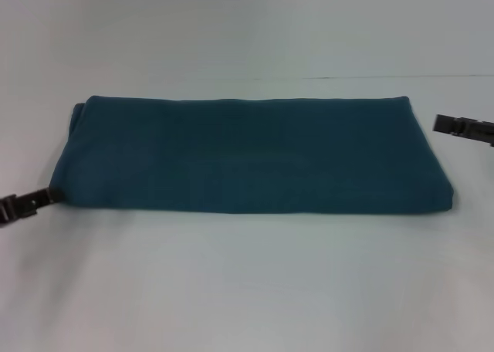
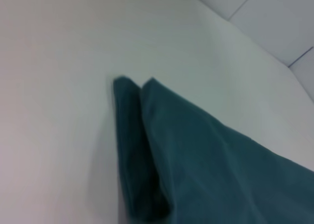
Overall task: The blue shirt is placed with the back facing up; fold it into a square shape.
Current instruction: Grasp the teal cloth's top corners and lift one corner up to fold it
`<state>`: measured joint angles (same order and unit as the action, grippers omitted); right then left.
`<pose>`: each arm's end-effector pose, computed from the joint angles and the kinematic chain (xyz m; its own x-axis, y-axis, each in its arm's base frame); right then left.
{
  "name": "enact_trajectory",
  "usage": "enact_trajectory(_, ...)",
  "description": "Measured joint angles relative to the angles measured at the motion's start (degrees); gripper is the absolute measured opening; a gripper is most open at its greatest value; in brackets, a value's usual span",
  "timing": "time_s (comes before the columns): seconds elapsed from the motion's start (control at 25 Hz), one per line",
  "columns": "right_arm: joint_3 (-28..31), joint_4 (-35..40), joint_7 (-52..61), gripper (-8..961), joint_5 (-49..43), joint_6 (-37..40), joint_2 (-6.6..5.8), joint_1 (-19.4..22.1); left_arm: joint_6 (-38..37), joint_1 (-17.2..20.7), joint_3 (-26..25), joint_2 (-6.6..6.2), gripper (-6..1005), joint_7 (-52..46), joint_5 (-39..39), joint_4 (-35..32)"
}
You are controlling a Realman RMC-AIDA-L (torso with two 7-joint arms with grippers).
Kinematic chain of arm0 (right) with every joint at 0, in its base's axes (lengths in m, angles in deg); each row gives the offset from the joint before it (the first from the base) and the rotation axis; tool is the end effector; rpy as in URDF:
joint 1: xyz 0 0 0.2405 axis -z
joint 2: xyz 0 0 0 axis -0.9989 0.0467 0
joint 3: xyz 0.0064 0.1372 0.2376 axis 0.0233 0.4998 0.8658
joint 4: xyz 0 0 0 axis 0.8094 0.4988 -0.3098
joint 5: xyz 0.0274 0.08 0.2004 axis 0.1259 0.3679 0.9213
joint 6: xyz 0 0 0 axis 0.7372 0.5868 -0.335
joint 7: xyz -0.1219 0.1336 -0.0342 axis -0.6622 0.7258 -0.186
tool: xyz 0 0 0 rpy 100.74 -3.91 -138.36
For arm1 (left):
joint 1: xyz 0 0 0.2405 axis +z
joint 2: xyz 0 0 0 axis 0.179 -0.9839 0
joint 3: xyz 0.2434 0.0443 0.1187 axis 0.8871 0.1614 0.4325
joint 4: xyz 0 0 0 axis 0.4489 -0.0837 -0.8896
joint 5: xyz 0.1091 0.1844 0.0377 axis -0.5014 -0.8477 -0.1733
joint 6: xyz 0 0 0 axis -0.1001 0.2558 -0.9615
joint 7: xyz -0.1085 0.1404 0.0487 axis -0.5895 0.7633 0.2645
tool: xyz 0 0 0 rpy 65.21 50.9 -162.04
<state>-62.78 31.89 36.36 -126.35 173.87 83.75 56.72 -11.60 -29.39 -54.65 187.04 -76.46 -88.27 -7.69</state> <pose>0.3141 0.3974 0.0493 0.4102 -0.6272 -0.6621 -0.8793 -0.4645 -0.1047 -0.3741 0.3394 0.0321 0.1560 0.7169 0.6795 0.9876 -0.1003 -0.1209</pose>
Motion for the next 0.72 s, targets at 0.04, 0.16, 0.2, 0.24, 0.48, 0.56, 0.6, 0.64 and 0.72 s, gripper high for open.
enact_trajectory(0.04, -0.92, -0.01, -0.02, 882, 0.00, -0.31, -0.04, -0.45, 0.00, -0.14, 0.04, -0.02, 731, -0.07, -0.01, 0.91)
enact_trajectory(0.16, -2.75, -0.04, -0.14, 924, 0.00, -0.73, -0.06, -1.42, 0.34, -0.78, 0.22, -0.14, 739, -0.09, -0.04, 3.43)
enact_trajectory(0.2, -3.14, -0.09, -0.20, 924, 0.00, -0.90, -0.04, -1.62, 0.48, -0.99, 0.28, -0.18, 742, -0.09, -0.04, 3.93)
enact_trajectory(0.24, -3.34, -0.13, -0.31, 924, 0.00, -1.20, 0.08, -1.85, 0.64, -1.22, 0.30, -0.20, 814, -0.10, -0.04, 4.39)
enact_trajectory(0.48, -4.29, -0.24, -1.42, 923, 0.06, -4.05, 1.76, -3.12, 2.95, -2.15, 0.52, -0.20, 887, -0.20, -0.04, 5.69)
enact_trajectory(0.56, -5.02, -0.27, -1.77, 923, 0.08, -4.99, 2.07, -3.32, 4.76, -2.49, 1.06, -0.21, 887, -0.20, -0.11, 6.15)
enact_trajectory(0.6, -5.42, -0.27, -1.90, 923, 0.09, -5.34, 2.11, -3.35, 4.76, -2.49, 1.06, -0.21, 887, -0.20, -0.11, 6.15)
enact_trajectory(0.64, -5.70, -0.27, -2.00, 923, 0.16, -5.53, 2.12, -3.35, 5.45, -2.56, 1.49, -0.21, 886, -0.20, -0.34, 6.21)
enact_trajectory(0.72, -5.81, -0.32, -2.08, 923, 0.33, -5.75, 2.13, -3.37, 6.73, -2.83, 2.14, -0.22, 886, -0.45, -1.27, 6.27)
